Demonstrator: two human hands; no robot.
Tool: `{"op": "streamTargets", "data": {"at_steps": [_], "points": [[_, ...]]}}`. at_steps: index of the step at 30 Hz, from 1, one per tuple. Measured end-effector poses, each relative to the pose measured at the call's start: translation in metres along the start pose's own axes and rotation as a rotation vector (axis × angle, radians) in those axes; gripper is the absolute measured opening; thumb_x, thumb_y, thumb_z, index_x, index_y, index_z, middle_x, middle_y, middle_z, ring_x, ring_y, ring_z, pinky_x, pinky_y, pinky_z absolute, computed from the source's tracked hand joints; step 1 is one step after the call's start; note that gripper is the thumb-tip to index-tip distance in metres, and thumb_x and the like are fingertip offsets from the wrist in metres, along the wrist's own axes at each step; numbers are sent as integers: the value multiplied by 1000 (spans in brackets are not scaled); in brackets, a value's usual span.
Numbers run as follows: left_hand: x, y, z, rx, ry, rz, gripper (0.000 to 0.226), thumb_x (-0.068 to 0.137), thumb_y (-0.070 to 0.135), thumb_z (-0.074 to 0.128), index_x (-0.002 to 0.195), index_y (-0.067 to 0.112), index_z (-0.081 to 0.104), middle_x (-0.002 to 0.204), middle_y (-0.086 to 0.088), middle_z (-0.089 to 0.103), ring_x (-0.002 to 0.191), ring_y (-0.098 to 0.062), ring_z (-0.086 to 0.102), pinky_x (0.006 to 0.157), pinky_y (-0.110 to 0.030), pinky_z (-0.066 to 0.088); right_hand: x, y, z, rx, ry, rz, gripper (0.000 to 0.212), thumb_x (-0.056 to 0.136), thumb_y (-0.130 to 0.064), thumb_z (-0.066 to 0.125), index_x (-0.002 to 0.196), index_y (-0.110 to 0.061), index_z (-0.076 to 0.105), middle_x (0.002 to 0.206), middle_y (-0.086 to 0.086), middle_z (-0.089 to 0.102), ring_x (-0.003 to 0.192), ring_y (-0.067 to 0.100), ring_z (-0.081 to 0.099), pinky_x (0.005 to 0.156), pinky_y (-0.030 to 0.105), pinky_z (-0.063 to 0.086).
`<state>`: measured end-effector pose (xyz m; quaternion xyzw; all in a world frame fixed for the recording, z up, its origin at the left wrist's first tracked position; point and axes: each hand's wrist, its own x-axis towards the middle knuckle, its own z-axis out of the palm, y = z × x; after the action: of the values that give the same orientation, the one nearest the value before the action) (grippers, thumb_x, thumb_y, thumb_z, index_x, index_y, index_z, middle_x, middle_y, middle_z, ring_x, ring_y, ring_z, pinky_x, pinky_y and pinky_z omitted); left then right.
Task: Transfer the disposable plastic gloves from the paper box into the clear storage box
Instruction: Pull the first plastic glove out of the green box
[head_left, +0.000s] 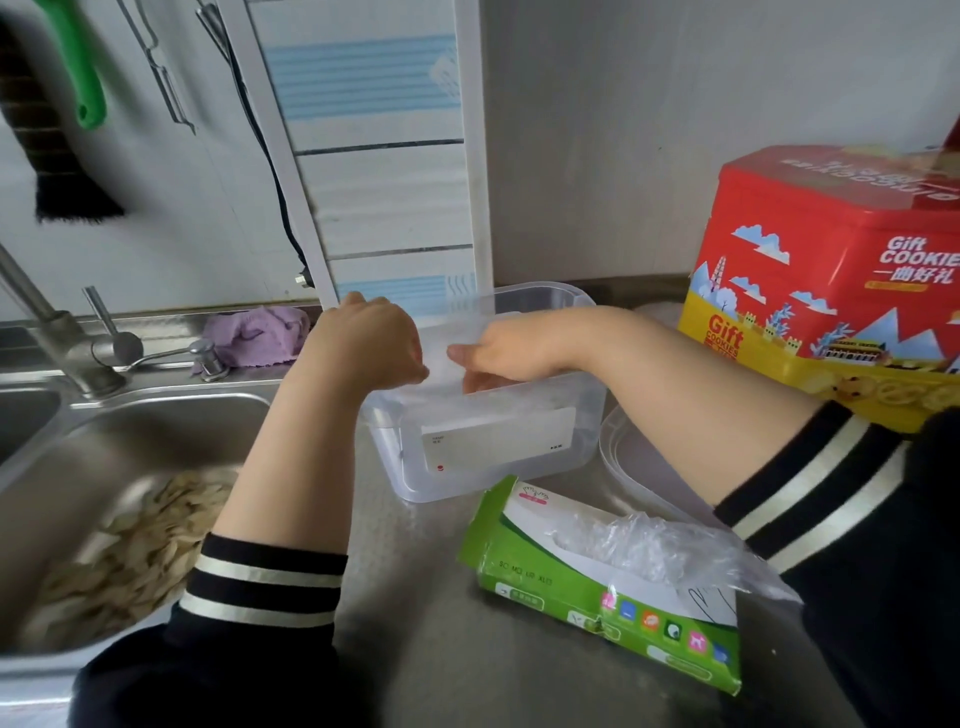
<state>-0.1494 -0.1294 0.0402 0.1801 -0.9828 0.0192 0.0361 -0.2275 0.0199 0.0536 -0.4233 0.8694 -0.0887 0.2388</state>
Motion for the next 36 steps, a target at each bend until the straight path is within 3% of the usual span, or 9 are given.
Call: {"op": "streamTargets", "data": {"at_steps": [3,6,10,13,16,19,22,28,36], "points": [[1,-2,-1,21,69,20,12,86,26,65,94,26,74,113,-4,55,110,-29,41,94,-40,42,-17,9,2,186,368,-166,33,99,-46,44,92,-23,68,92,-11,70,85,13,65,84,32,52],[-3,2,-12,-51,336,40,15,91,23,60,94,20,74,114,-9,59,105,-33,46,89,-42,44,-49,16,7,284,637,-308,26,94,-40,57,85,-18,66,73,-10,67,67,3,61,65,22,49],[-42,35,-36,-508,608,224,14,94,28,58,96,21,70,95,8,68,74,-13,61,71,-26,46,-98,15,18,306,478,-218,44,85,-57,57,70,-17,64,53,-3,63,47,4,55,53,18,45],[-75,66,-29,-882,332,413,13,99,20,53,94,21,65,79,8,72,54,-10,64,57,-22,52,-110,19,34,-12,109,-12,53,74,-74,53,79,-23,65,71,-7,68,69,10,64,67,29,52],[-86,82,7,-966,-77,480,21,101,10,45,99,24,60,88,3,73,70,-17,70,66,-29,58,-109,32,58,-219,-67,62,55,74,-67,65,97,-18,55,94,-8,60,87,15,58,76,31,50],[-83,75,50,-911,-270,509,15,96,24,57,111,22,55,106,4,68,99,-10,65,88,-30,52,-109,42,72,-176,-34,57,37,77,-53,72,83,-29,46,85,-12,51,80,12,52,63,26,40],[-88,69,69,-810,-450,563,67,73,54,71,128,22,49,120,11,60,111,-1,57,94,-23,46,-112,51,78,-16,108,69,21,80,-42,74,77,-29,58,85,-11,60,80,8,56,66,26,43],[-91,83,74,-520,-314,631,61,71,52,79,121,31,50,117,12,51,114,-10,42,106,-33,34,-119,55,86,165,325,63,16,85,-42,68,81,-27,66,77,-9,64,76,9,59,71,33,49],[-84,90,79,-469,-342,611,94,62,65,77,139,29,38,130,11,46,125,-11,37,111,-36,29,-123,59,101,91,706,-90,17,93,-36,58,92,-24,70,68,-11,62,66,14,56,65,37,47]]}}
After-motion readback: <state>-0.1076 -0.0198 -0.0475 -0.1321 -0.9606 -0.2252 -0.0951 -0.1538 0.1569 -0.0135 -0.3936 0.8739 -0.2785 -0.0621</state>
